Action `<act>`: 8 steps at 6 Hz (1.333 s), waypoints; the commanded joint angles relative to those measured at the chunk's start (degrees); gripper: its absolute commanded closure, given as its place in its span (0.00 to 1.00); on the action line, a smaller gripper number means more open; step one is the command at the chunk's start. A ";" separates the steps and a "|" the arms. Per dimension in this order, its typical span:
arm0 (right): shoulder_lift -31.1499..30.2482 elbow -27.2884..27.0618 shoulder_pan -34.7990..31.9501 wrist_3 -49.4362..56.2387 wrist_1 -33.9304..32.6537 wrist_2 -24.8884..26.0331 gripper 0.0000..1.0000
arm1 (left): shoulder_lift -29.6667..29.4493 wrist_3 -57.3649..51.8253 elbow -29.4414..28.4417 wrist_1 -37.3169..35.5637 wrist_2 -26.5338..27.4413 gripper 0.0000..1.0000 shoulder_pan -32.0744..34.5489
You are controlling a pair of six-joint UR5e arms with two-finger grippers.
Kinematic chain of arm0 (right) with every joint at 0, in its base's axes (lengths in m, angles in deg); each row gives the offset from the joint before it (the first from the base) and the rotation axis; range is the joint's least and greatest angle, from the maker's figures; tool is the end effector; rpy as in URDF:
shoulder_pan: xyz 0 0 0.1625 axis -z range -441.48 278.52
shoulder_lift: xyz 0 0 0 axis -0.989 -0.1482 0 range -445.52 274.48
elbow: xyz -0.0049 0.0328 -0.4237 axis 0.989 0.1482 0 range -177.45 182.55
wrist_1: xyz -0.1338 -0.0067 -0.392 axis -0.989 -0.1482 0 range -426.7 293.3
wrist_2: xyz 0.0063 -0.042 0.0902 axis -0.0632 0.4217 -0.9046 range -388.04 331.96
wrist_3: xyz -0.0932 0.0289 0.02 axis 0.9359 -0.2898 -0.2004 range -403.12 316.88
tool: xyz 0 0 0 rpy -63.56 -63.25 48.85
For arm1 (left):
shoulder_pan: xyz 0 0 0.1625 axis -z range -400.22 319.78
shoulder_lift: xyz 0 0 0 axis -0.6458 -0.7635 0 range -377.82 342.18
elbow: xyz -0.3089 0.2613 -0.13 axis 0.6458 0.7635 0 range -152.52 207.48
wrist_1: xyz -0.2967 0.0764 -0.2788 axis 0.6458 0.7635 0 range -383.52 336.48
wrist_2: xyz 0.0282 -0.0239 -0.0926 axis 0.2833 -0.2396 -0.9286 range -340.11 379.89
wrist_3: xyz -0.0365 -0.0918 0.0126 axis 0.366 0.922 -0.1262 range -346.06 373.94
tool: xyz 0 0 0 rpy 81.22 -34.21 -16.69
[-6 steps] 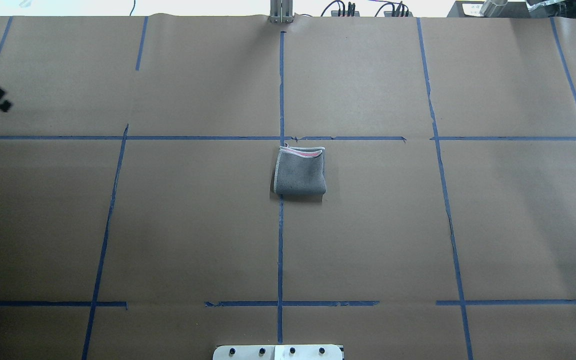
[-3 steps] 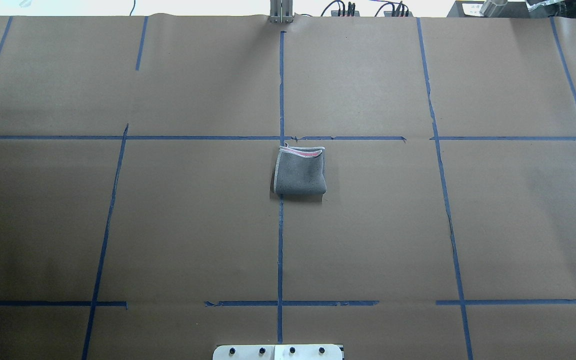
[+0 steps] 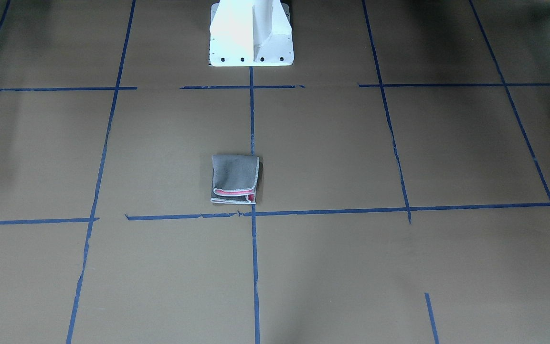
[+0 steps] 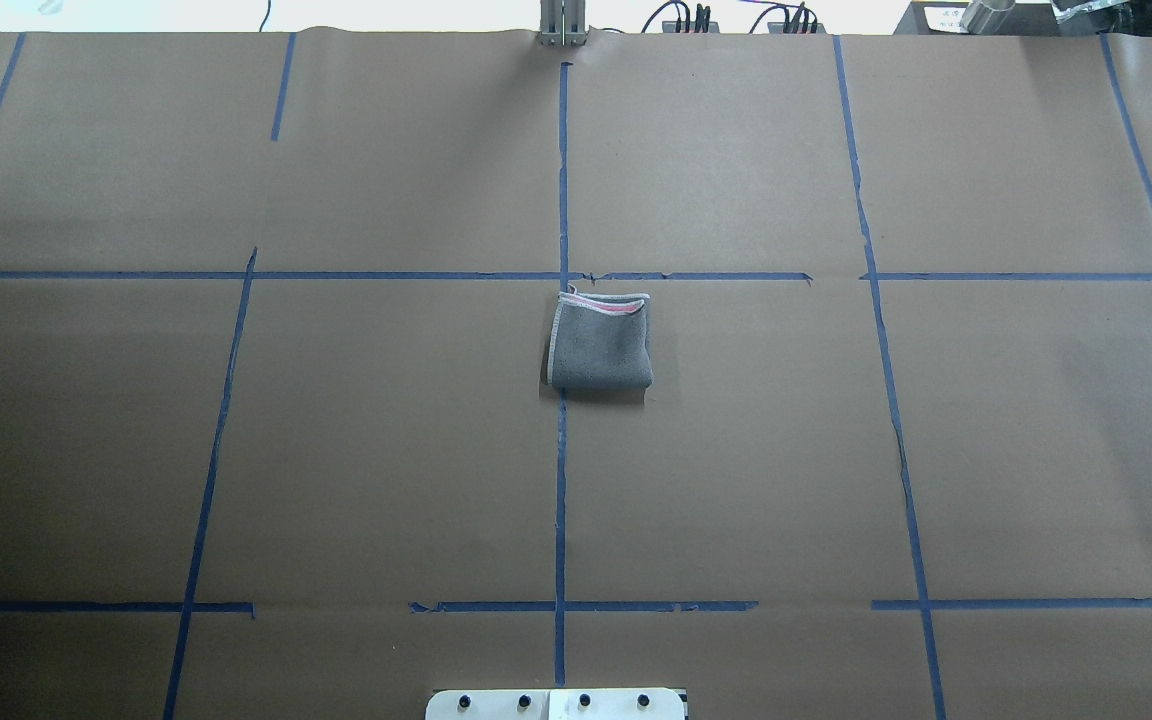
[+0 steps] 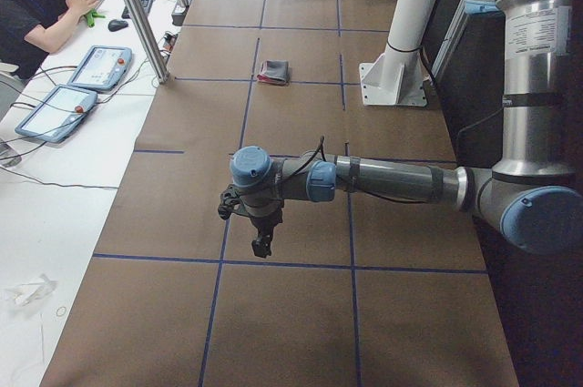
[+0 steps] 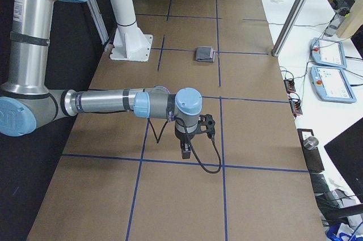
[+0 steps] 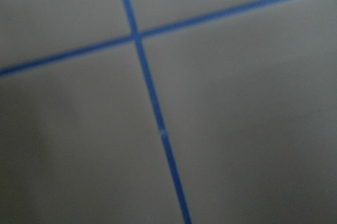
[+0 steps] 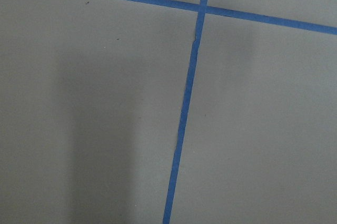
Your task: Fold towel twice with both arms
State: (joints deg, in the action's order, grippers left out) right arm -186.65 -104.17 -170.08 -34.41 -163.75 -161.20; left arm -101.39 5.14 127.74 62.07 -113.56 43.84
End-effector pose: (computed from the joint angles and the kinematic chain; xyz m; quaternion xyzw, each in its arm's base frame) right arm 0.0553 -0.4076 0.6165 0.0115 -0.3677 -0.0772 0.9266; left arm -0.0187 -0.4471 0.6319 0.0045 0.3702 0.1172 0.9215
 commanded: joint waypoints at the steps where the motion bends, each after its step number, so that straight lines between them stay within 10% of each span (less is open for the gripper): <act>1: -0.03 0.10 0.00 -0.02 0.02 -0.09 0.00 | 0.07 0.10 1.33 -0.08 0.64 0.00 1.28; 8: -0.21 0.36 0.00 0.07 0.11 -1.23 0.00 | 2.36 -0.07 4.33 -0.25 0.47 0.00 1.37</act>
State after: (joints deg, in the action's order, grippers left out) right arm -186.81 -103.80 -170.07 -34.33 -163.64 -162.23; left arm -99.07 5.06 132.13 61.90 -113.10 45.21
